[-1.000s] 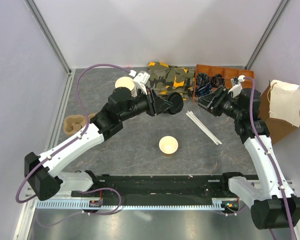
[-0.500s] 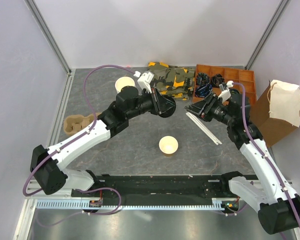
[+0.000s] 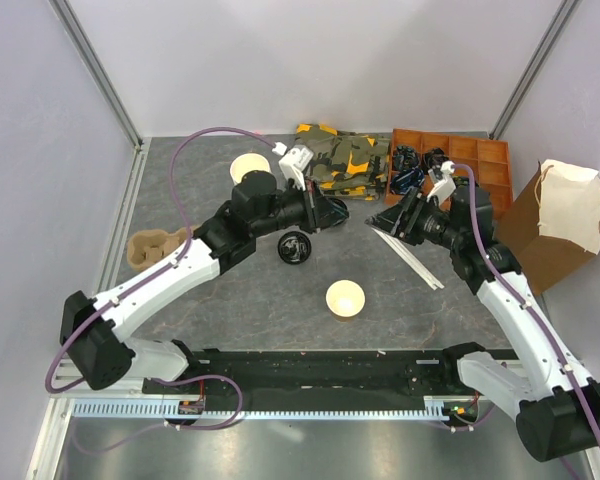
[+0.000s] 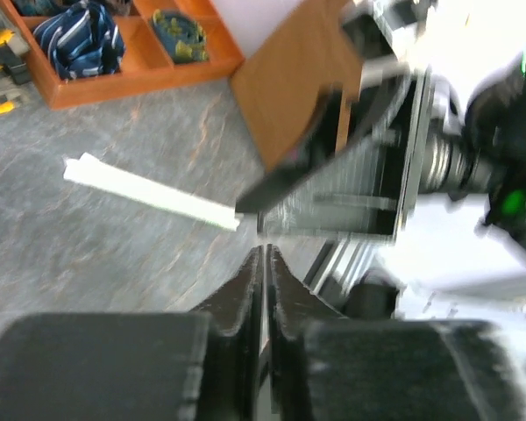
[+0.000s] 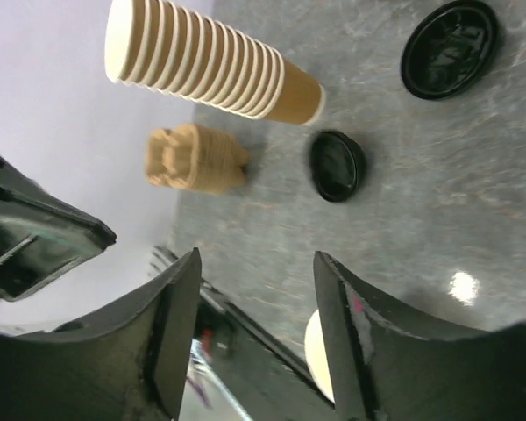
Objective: Pack the takeout coffee
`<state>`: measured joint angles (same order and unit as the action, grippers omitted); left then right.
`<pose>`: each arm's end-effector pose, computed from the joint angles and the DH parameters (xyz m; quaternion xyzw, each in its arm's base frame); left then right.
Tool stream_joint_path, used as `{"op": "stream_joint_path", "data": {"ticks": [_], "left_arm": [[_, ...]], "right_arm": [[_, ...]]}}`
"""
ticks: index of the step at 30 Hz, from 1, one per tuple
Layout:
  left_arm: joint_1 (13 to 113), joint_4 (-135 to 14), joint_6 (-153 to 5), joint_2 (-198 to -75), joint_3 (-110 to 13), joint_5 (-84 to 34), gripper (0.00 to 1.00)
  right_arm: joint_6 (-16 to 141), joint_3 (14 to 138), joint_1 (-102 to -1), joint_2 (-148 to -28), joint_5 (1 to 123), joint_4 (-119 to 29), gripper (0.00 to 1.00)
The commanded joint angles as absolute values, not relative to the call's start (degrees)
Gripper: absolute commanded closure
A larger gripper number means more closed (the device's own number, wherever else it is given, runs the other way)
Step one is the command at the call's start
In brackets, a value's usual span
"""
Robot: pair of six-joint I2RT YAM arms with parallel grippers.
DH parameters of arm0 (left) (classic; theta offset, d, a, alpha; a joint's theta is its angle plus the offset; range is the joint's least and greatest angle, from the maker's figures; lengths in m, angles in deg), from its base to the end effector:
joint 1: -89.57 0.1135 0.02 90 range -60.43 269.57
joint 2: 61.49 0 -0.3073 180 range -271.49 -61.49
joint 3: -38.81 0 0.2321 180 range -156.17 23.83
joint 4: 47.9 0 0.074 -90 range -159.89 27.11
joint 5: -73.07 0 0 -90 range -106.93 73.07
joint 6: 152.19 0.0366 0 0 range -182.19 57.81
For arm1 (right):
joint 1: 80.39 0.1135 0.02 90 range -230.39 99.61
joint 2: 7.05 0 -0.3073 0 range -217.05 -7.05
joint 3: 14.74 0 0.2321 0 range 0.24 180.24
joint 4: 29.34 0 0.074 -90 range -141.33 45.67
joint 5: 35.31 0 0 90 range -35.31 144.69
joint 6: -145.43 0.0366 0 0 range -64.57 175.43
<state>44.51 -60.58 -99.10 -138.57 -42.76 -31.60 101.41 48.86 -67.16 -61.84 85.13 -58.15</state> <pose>0.1990 -0.2125 0.4156 0.1367 0.7418 -0.4988 0.4270 0.1626 0.0573 0.3640 0.0784 0.8008 0.4604 0.3750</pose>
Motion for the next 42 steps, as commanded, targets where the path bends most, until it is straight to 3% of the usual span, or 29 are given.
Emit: {"op": "stream_joint_path", "data": {"ticks": [1,2,3,6,10,14,16,21,27,37,42], "left_arm": [[47.3,-68.2,-84.0,-131.0,-42.3,-39.1,0.72],[48.3,-70.6,-80.1,-128.1,-40.8,-42.4,0.64],[48.4,-75.8,-75.7,-126.6,-39.9,-44.1,0.49],[48.9,-85.2,-57.7,-123.9,-37.8,-49.6,0.33],[48.7,-99.4,-33.9,-126.3,-35.8,-50.6,0.30],[48.0,-100.0,-22.9,-131.9,-34.5,-42.4,0.28],[48.0,-99.0,-19.8,-136.4,-35.3,-40.1,0.20],[47.9,-94.8,-14.4,-144.0,-36.9,-32.8,0.20],[47.9,-83.9,-6.6,-149.4,-33.6,-27.4,0.27],[49.3,-71.3,-0.5,-158.0,-30.8,-23.6,0.34],[51.0,-71.6,0.6,-160.6,-31.3,-24.4,0.43]], "right_arm": [[85.6,53.5,-67.4,-63.0,87.5,-63.7,0.36],[83.9,53.4,-67.4,-62.9,87.1,-64.4,0.34],[82.6,53.2,-67.5,-63.2,87.0,-65.8,0.33],[78.0,53.1,-67.6,-66.2,87.6,-68.5,0.31],[75.0,53.7,-68.7,-70.4,90.5,-69.5,0.29],[73.2,55.9,-70.6,-74.6,92.6,-70.4,0.28],[72.6,57.6,-71.3,-75.8,92.5,-71.3,0.27],[71.8,59.5,-72.5,-78.9,92.9,-72.9,0.21],[71.3,60.0,-73.7,-79.6,94.2,-73.0,0.14],[71.4,60.4,-75.1,-79.2,95.8,-73.7,0.13],[70.7,60.3,-75.7,-78.4,96.3,-74.3,0.13]]}}
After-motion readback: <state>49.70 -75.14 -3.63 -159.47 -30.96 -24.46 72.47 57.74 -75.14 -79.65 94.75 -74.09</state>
